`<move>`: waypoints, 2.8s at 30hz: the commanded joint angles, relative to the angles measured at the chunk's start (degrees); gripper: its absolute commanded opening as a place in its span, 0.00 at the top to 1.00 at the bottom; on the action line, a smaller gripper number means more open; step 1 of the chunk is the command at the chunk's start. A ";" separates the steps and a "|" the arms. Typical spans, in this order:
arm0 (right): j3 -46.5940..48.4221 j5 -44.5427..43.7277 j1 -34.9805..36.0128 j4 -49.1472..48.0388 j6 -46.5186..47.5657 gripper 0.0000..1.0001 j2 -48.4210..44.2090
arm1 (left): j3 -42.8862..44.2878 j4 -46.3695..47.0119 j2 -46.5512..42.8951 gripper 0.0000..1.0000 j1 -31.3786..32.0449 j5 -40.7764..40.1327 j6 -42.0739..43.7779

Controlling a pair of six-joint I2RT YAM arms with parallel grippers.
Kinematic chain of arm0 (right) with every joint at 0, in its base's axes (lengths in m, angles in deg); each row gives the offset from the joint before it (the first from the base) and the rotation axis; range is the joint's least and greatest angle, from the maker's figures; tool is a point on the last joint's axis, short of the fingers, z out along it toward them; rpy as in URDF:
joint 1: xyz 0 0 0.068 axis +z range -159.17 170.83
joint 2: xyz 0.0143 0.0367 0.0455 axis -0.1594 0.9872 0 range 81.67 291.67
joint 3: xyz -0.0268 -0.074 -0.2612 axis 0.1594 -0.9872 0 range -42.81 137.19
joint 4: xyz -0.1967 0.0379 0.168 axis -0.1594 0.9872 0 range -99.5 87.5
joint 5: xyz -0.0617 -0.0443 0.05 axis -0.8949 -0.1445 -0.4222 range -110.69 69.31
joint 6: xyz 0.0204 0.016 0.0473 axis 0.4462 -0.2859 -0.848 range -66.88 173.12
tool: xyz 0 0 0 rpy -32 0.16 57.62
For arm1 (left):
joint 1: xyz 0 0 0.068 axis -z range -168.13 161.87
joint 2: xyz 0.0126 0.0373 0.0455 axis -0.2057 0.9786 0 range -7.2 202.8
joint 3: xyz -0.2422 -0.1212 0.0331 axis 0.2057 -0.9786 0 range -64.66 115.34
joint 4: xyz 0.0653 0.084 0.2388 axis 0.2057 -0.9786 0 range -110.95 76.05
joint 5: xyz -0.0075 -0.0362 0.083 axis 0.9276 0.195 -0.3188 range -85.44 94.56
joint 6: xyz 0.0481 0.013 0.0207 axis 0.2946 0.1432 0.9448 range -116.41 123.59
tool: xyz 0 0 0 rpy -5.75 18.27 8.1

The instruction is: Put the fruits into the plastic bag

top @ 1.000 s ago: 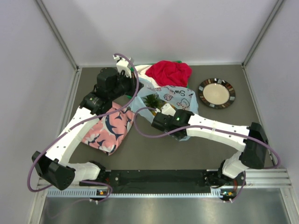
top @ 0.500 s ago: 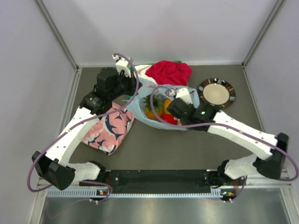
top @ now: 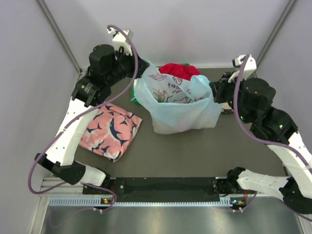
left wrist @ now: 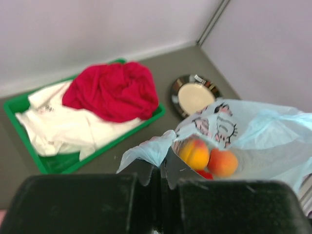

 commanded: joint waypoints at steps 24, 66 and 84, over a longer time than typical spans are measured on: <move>-26.43 -2.49 -4.22 -15.67 -6.55 1.00 -11.84 | -11.07 -1.77 -3.12 0.88 0.56 0.31 -0.08; -22.11 30.12 -37.45 -9.43 -3.56 0.13 -11.03 | -35.49 12.83 -26.57 0.01 -31.87 1.29 -0.96; -28.27 27.57 -37.53 -7.32 -3.91 0.12 -18.07 | -39.90 7.28 -34.59 0.01 -31.87 -1.79 0.98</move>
